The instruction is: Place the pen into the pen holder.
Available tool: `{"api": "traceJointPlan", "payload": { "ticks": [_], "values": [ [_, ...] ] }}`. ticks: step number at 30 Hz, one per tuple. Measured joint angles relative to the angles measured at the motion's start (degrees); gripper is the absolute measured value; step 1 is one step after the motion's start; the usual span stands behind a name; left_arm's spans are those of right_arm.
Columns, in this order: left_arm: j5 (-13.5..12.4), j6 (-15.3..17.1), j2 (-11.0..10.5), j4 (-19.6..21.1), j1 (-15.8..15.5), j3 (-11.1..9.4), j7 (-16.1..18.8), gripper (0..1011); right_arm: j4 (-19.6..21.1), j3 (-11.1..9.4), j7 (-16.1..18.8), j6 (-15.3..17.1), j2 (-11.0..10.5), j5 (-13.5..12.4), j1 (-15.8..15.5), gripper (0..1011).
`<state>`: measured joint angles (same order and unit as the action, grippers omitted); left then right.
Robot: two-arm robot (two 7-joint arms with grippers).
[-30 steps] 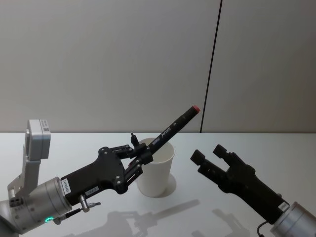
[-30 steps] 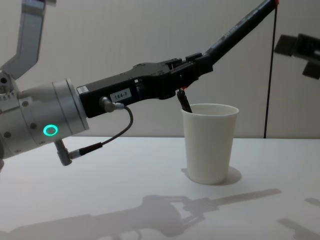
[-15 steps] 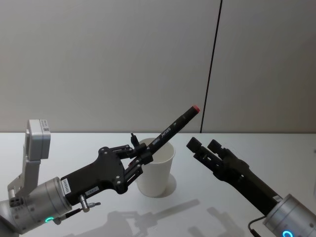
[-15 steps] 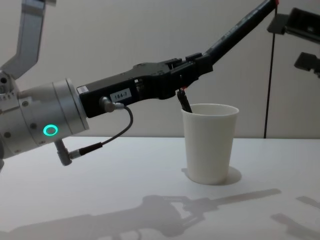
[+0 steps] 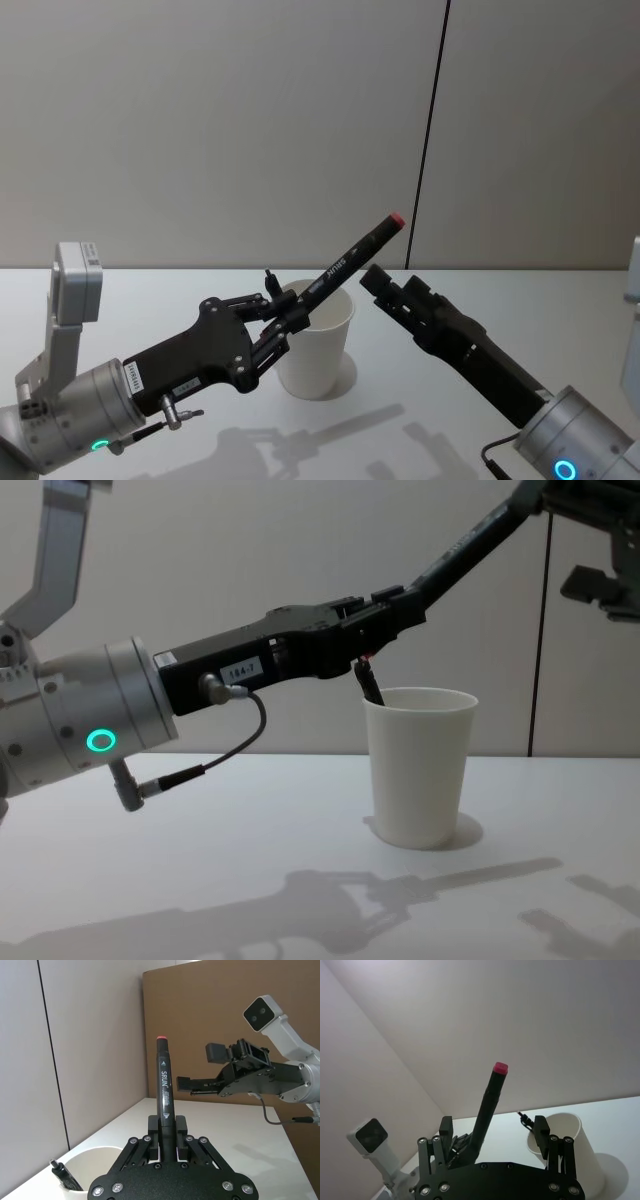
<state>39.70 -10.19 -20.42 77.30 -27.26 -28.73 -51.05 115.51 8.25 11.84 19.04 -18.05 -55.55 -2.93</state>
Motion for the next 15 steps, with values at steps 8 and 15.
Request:
{"api": "traceJointPlan", "payload": {
  "ticks": [8,15],
  "values": [
    [0.0,0.0,0.0,0.0,0.0,0.0,0.0,202,1.2,1.2,-2.2,-0.8,1.4,0.0,-0.1,1001],
    [0.0,0.0,0.0,0.0,0.0,0.0,0.0,202,2.2,2.5,-4.2,-2.5,2.6,1.4,-0.2,1001]
  ]
}}
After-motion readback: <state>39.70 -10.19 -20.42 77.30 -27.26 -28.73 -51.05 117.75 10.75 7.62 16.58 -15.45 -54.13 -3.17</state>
